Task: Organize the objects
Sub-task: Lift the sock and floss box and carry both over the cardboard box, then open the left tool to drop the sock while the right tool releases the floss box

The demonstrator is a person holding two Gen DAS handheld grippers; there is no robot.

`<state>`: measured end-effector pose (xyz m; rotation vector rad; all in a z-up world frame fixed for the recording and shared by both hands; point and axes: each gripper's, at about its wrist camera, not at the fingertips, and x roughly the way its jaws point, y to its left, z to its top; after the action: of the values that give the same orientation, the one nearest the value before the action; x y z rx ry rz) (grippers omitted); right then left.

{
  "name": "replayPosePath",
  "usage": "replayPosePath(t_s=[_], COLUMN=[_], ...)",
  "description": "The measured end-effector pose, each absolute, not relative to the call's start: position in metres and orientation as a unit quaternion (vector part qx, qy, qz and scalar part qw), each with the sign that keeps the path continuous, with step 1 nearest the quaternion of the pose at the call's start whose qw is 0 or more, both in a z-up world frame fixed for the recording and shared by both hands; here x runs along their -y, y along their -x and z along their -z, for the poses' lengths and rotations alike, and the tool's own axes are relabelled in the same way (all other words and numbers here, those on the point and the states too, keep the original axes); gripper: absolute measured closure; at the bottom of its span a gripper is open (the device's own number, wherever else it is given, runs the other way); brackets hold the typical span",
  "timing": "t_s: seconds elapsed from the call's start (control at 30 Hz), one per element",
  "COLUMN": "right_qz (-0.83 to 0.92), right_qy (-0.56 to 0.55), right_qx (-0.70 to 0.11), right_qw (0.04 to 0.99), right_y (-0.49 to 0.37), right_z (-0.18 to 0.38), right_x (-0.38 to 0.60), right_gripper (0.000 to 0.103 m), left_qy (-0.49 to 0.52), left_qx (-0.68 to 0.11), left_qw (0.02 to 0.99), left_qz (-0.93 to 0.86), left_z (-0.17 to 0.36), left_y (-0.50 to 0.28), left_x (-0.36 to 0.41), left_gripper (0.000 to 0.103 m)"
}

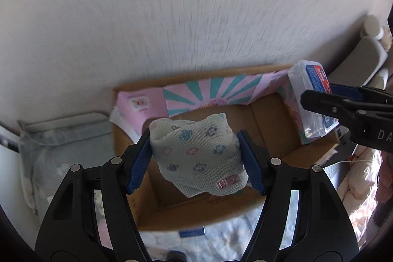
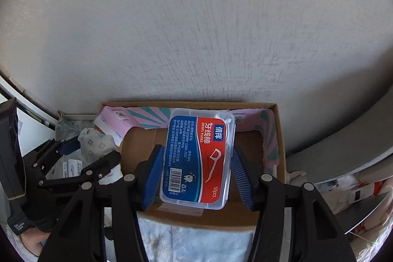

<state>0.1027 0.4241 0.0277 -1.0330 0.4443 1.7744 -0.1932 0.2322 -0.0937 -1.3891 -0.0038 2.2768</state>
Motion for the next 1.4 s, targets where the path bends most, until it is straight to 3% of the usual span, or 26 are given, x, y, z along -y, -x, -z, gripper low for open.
replayPosePath(t_s=[0.5, 0.77, 0.83, 0.9, 0.97, 1.0, 1.4], right_qz=[-0.682, -0.677, -0.676, -0.669, -0.656, -0.651, -0.653], right_qy=[0.490, 0.494, 0.491, 0.498, 0.511, 0.515, 0.498], right_qx=[-0.239, -0.246, -0.241, -0.239, -0.245, -0.248, -0.259], right_qw=[0.487, 0.488, 0.494, 0.498, 0.499, 0.499, 0.508], right_y=[-0.107, -0.107, -0.104, -0.100, -0.098, -0.098, -0.109], right_z=[0.041, 0.044, 0.039, 0.036, 0.038, 0.040, 0.023], right_x=[-0.492, -0.500, -0.501, -0.501, -0.503, -0.503, -0.492], right_gripper=[0.052, 0.052, 0.051, 0.046, 0.006, 0.000, 0.000], left_qy=[0.588, 0.576, 0.572, 0.570, 0.570, 0.567, 0.561], left_qx=[-0.059, -0.090, -0.093, -0.093, -0.100, -0.107, -0.100], left_qw=[0.254, 0.252, 0.256, 0.266, 0.276, 0.277, 0.288], left_qz=[-0.766, -0.772, -0.774, -0.772, -0.767, -0.768, -0.770], left_z=[0.164, 0.154, 0.147, 0.141, 0.135, 0.132, 0.114], left_y=[0.212, 0.208, 0.207, 0.207, 0.203, 0.200, 0.196], left_x=[-0.273, -0.270, -0.269, -0.267, -0.266, -0.264, -0.235], left_gripper=[0.038, 0.037, 0.032, 0.001, 0.000, 0.000, 0.000])
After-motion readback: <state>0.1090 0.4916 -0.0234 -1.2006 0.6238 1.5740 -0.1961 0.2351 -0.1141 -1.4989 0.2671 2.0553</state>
